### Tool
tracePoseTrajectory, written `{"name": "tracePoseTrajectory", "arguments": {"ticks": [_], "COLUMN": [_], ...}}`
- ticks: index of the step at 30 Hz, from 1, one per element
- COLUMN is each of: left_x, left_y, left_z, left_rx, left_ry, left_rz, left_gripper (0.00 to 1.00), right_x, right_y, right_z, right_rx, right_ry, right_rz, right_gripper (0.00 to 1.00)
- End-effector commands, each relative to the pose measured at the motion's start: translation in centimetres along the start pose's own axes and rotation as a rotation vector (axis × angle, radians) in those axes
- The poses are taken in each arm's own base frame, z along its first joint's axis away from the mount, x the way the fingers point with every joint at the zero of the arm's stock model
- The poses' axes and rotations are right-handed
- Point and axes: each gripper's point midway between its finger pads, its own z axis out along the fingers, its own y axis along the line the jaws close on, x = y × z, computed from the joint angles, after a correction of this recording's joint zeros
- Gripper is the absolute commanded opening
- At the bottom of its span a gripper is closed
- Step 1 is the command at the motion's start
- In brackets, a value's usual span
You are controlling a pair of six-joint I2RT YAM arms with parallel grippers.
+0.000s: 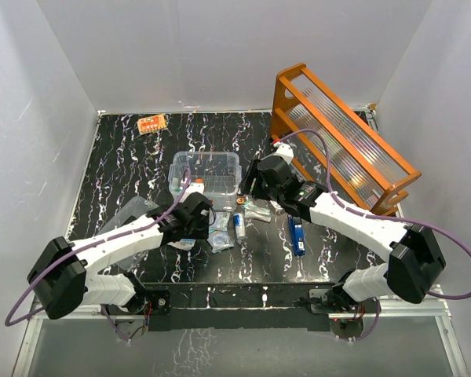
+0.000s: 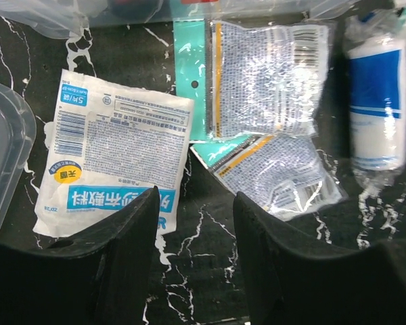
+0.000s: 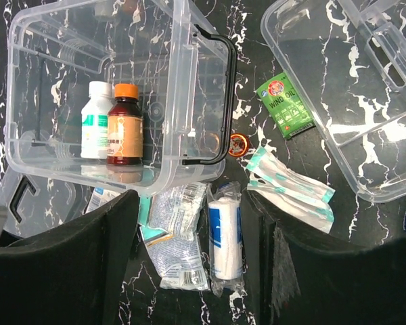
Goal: Organize the medicine kit
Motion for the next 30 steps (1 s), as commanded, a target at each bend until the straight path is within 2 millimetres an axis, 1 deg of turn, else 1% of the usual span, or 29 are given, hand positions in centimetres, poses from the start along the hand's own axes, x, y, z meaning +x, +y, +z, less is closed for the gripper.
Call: {"name": "tracePoseTrajectory", "arguments": {"ticks": [1,6,10,13,17,23,25,30], "left_x": [0.4,1.6,2.0,2.3,2.8,3.4,3.7,3.4], "left_y": [1.4,1.1,1.8,1.9,2.6,3.0,3.1,3.1], "left_z": [1.0,2.1,2.6,3.0,3.4,3.8,4.0,4.0], "left_rx": [-0.078,-0.064,-0.103,-0.108,-0.143,-0.162,-0.170,-0.173], "left_ry": [-0.029,0.009,0.022,0.026,0.039,0.051,0.062,0.057], "left_rz": [0.036,0.072,0.083,0.088,0.091,0.097,0.104,0.110], "left_gripper": [0.45,0.44,0.43,0.40,0.36,0.34,0.31,0.11], "right_x": [-1.9,-2.0,-2.1,-2.1,-2.3,-2.6,-2.8,-3.2], "right_y": [0.6,0.5,0.5,0.5,0.5,0.6,0.6,0.5], "right_z": [-0.6,-0.7,-0.7,-0.7,-0.8,-1.1,-1.3,-1.6], "right_rx": [-0.034,-0.038,-0.039,-0.040,-0.043,-0.050,-0.051,-0.051], "right_ry": [-0.080,-0.085,-0.092,-0.094,-0.100,-0.116,-0.123,-0.139], "right_rz": [0.051,0.061,0.064,0.067,0.072,0.082,0.085,0.095], "right_gripper": [0.59,0.58,0.57,0.56,0.55,0.54,0.54,0.53]}}
